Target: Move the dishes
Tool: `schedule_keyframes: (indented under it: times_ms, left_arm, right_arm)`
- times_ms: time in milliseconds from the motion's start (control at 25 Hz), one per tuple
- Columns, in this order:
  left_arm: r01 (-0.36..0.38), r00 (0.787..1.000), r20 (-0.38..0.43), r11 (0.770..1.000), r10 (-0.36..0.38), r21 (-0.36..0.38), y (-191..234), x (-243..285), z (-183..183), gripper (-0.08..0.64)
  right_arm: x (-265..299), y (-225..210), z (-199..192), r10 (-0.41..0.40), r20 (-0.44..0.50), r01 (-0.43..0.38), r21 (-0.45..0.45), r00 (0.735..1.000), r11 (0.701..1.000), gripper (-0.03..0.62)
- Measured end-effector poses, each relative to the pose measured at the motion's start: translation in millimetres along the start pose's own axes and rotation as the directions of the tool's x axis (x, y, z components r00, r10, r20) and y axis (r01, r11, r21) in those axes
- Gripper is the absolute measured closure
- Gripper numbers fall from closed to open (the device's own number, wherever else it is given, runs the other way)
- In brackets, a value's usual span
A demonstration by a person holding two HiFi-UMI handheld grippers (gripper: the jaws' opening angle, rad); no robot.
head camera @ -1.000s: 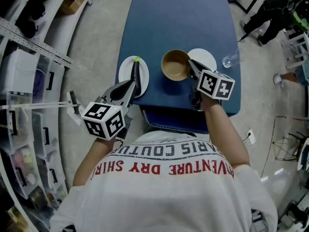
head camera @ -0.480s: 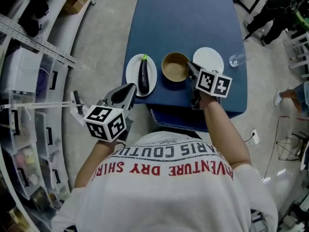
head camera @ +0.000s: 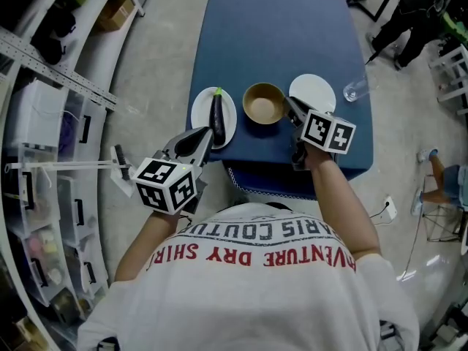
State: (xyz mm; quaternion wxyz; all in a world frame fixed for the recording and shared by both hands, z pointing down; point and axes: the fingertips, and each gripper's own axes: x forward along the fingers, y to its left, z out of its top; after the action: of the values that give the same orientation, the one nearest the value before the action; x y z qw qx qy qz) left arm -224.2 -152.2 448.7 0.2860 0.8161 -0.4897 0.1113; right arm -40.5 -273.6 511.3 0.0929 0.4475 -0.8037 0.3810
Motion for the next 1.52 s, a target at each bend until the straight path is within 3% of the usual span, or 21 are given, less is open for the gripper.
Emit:
schedule_keyframes:
  times_ms: [280, 520, 760, 920, 1120, 1520]
  left_arm:
    - [0.057, 0.998, -0.02, 0.998, -0.056, 0.039, -48.3, 12.6, 10.1, 0.531]
    - [0.138, 0.99, -0.023, 0.988, -0.137, 0.073, -115.5, 11.3, 14.5, 0.531]
    - [0.222, 0.975, -0.031, 0.966, -0.22, 0.131, -180.4, -3.3, 16.4, 0.531]
    - [0.26, 0.964, 0.006, 0.952, -0.265, 0.161, -216.6, -20.1, 20.6, 0.531]
    - [0.309, 0.948, 0.014, 0.93, -0.318, 0.197, -253.4, -40.7, 11.7, 0.531]
    - [0.306, 0.942, 0.06, 0.92, -0.329, 0.246, -281.0, -60.3, 8.3, 0.531]
  right_arm:
    - [-64.9, 25.4, 25.0, 0.088, 0.058, -0.073, -0.213, 0.994, 0.974, 0.557]
    - [-145.3, 34.1, 26.2, 0.152, 0.089, -0.123, -0.266, 0.984, 0.956, 0.557]
    - [-219.1, 69.7, 18.9, 0.347, 0.047, -0.286, -0.471, 0.937, 0.834, 0.565]
    - [-255.3, 85.0, 8.8, 0.417, 0.024, -0.34, -0.539, 0.909, 0.771, 0.566]
    - [-284.5, 94.7, -18.1, 0.447, -0.044, -0.38, -0.604, 0.894, 0.701, 0.566]
    - [-319.0, 102.3, -24.3, 0.508, 0.036, -0.402, -0.563, 0.861, 0.722, 0.569]
